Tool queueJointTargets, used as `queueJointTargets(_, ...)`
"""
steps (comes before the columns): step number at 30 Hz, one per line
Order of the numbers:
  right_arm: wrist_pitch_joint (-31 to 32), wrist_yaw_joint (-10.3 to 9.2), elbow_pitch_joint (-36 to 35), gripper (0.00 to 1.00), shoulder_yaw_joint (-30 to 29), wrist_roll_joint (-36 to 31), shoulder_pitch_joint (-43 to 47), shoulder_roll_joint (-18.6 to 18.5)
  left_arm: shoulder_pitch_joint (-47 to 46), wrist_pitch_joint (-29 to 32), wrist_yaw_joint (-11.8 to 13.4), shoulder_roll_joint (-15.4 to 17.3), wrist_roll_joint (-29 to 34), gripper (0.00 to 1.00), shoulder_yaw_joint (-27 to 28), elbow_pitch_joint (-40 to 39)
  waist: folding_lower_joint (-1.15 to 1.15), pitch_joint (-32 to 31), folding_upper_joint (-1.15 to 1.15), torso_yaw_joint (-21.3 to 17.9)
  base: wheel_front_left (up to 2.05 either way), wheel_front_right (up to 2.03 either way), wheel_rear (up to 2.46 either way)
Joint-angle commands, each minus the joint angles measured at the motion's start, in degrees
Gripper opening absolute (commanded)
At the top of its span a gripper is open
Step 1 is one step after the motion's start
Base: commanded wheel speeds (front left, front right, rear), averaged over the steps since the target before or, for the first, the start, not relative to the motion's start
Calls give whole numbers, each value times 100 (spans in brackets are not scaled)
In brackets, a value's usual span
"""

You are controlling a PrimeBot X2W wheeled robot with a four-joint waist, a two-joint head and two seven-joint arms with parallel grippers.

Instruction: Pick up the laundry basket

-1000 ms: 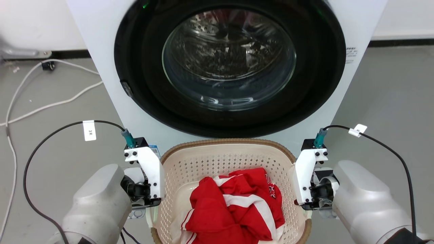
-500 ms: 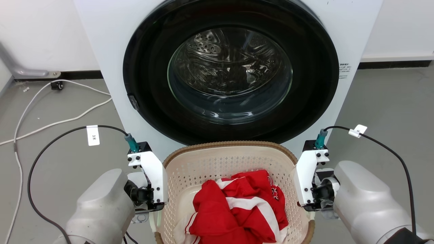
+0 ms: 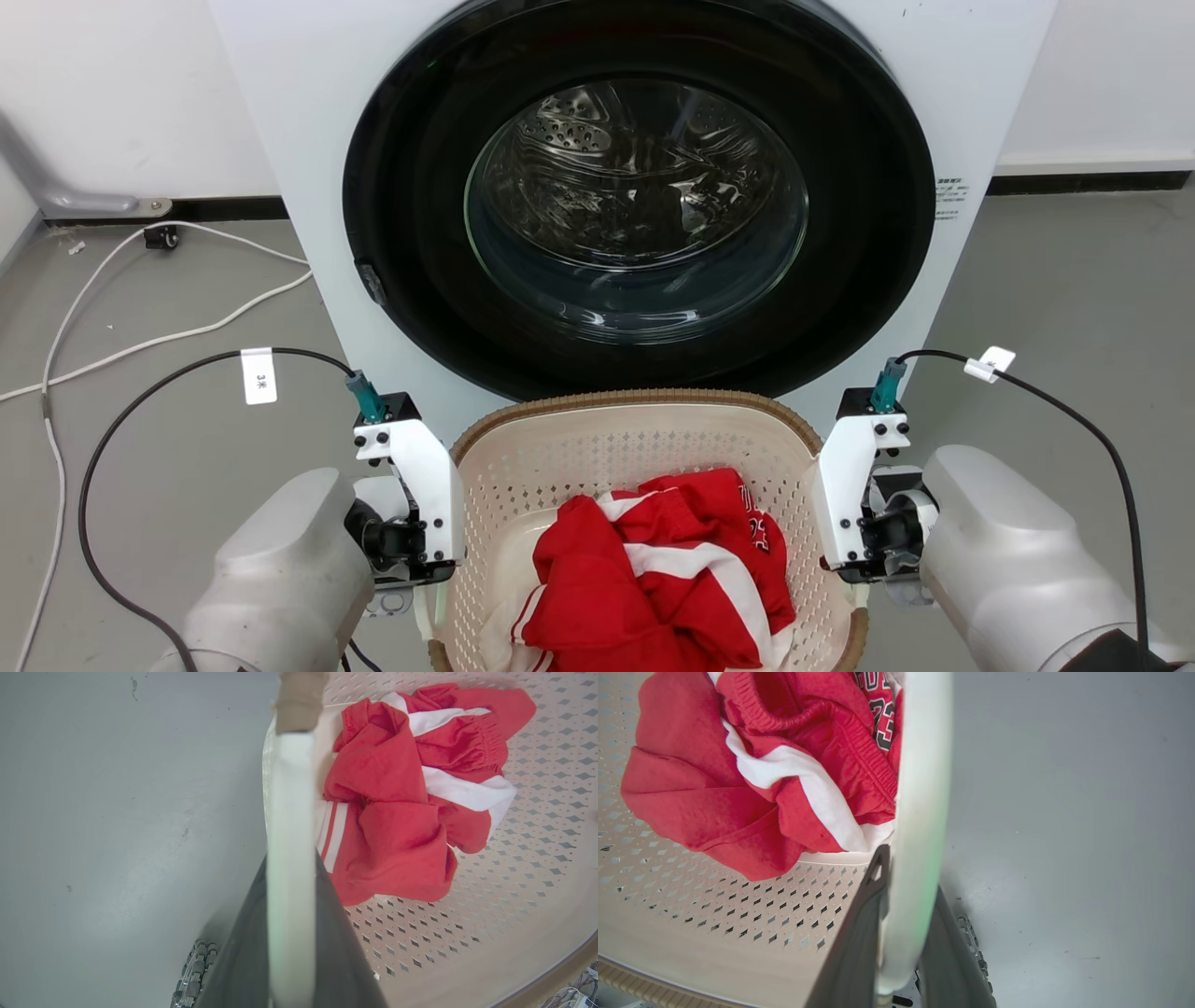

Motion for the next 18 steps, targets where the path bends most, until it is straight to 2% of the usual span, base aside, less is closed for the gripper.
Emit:
queueJointTargets(1, -3, 78, -84, 0, -23, 7, 0, 200, -22, -16, -79, -238, -85, 0, -3, -159, 0, 4, 0, 1, 0, 0, 0)
queueJointTargets(18, 18, 78, -84, 0, -92, 24, -15, 201, -35, -107, -80, -209, -190, 0, -123, -193, 0, 39, 0, -4, 0, 0, 0)
